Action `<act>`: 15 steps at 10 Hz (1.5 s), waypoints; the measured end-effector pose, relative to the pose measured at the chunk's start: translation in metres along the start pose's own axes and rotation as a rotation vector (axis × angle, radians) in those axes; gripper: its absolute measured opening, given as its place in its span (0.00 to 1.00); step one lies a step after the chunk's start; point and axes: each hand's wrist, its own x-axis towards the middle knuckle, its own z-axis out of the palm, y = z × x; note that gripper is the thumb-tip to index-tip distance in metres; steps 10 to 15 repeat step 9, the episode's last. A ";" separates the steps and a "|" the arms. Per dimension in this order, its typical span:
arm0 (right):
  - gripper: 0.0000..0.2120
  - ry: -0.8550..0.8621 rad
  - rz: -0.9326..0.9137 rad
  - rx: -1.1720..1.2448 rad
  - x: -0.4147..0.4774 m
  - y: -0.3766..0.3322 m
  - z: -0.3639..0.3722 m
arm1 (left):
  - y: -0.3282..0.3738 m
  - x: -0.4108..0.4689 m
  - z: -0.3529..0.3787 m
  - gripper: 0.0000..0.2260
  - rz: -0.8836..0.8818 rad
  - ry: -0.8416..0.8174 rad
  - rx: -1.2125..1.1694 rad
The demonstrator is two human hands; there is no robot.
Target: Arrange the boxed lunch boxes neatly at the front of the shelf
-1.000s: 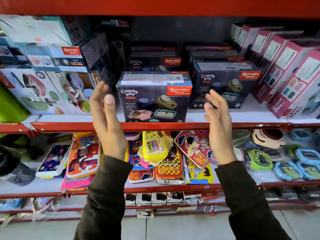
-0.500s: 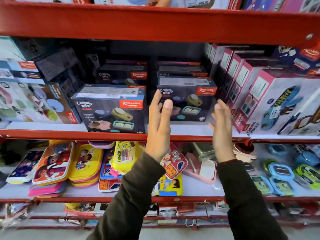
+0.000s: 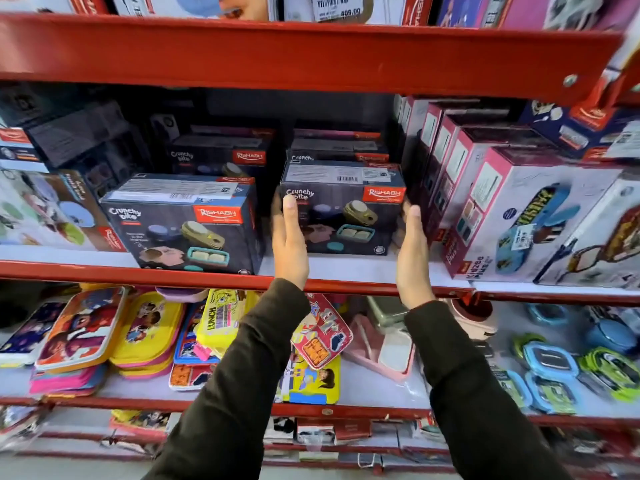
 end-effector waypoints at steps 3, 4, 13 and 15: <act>0.40 0.008 -0.077 -0.015 -0.040 0.000 -0.017 | -0.006 -0.035 -0.030 0.41 0.130 -0.010 0.071; 0.32 -0.002 -0.092 0.002 -0.055 -0.006 -0.018 | -0.006 -0.041 -0.039 0.44 0.152 -0.027 0.087; 0.35 -0.040 -0.172 -0.121 -0.065 -0.008 -0.023 | 0.001 -0.052 -0.050 0.49 0.228 -0.149 0.468; 0.35 -0.040 -0.172 -0.121 -0.065 -0.008 -0.023 | 0.001 -0.052 -0.050 0.49 0.228 -0.149 0.468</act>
